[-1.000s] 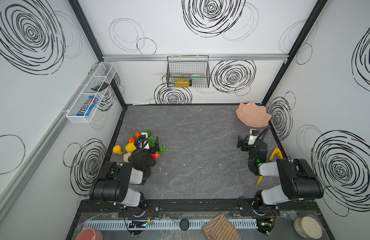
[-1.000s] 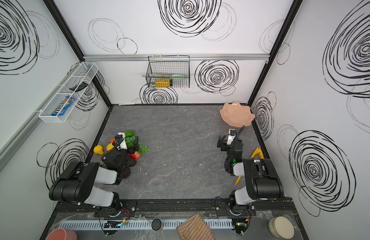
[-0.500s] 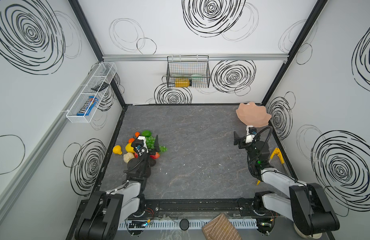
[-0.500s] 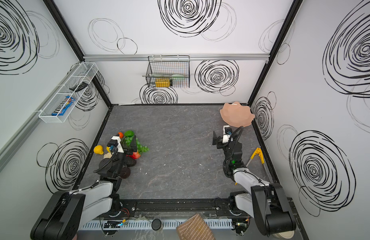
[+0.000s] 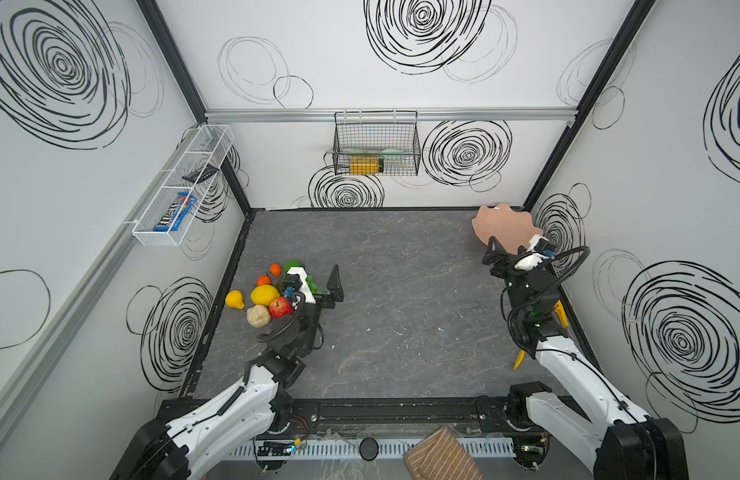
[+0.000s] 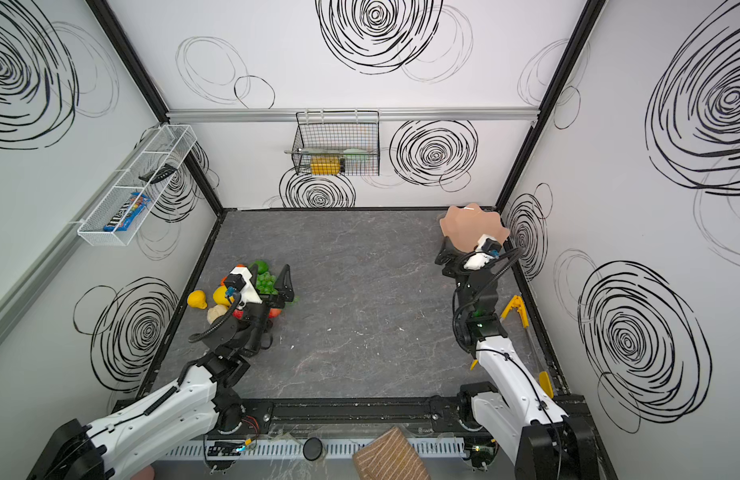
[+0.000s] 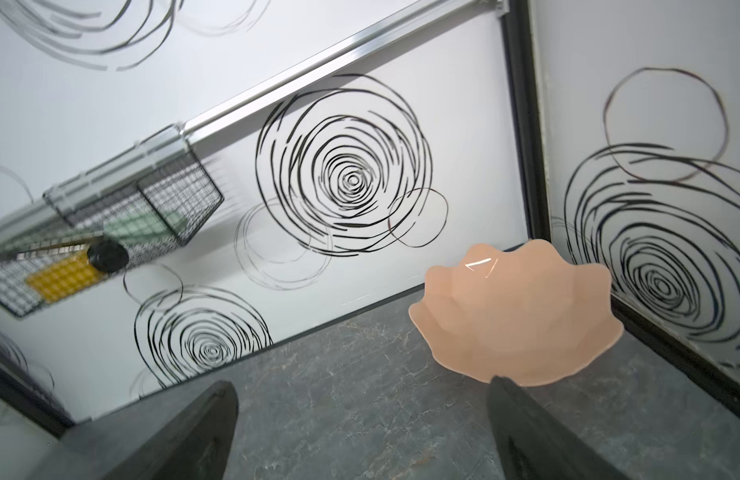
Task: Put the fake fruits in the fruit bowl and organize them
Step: 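Reach the right gripper to the peach bowl rim while the left gripper rises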
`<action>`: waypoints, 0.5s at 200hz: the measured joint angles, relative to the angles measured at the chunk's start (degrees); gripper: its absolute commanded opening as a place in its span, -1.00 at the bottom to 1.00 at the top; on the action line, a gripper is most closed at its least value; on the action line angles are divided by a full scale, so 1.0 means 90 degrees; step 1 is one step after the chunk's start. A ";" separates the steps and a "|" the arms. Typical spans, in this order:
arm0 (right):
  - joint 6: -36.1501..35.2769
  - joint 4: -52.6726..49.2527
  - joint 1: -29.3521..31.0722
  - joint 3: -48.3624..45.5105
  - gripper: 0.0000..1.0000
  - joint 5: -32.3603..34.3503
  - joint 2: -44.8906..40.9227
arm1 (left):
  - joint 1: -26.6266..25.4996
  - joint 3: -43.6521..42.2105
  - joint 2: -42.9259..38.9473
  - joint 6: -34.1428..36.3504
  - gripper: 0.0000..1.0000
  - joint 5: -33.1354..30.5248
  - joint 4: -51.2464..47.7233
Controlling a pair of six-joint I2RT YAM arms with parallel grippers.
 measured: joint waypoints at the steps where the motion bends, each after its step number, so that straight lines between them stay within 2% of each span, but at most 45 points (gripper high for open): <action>1: 0.0024 -0.0007 -0.0019 0.0000 0.95 -0.0007 0.0000 | -0.0015 0.0000 -0.0010 -0.0027 0.92 -0.0024 -0.0027; 13: 0.0389 -0.0187 -0.0357 0.0012 0.95 -0.0165 0.0053 | -0.0158 -0.0095 -0.0126 -0.0355 0.92 -0.0265 -0.0294; 41: 0.0894 -0.0899 -0.0826 0.0335 0.95 -0.0248 0.0585 | -0.0374 -0.0323 -0.0024 -0.0578 0.92 -0.0136 -0.0595; 75: 0.1384 -0.1511 -0.1637 0.1010 0.96 -0.0622 0.1593 | -0.1037 0.0325 0.1314 -0.0352 0.92 0.0092 -0.1302; 100: 0.1678 -0.1712 -0.2324 0.1401 0.99 -0.1141 0.2487 | -0.1122 0.0665 0.1936 -0.0245 0.92 0.0053 -0.1712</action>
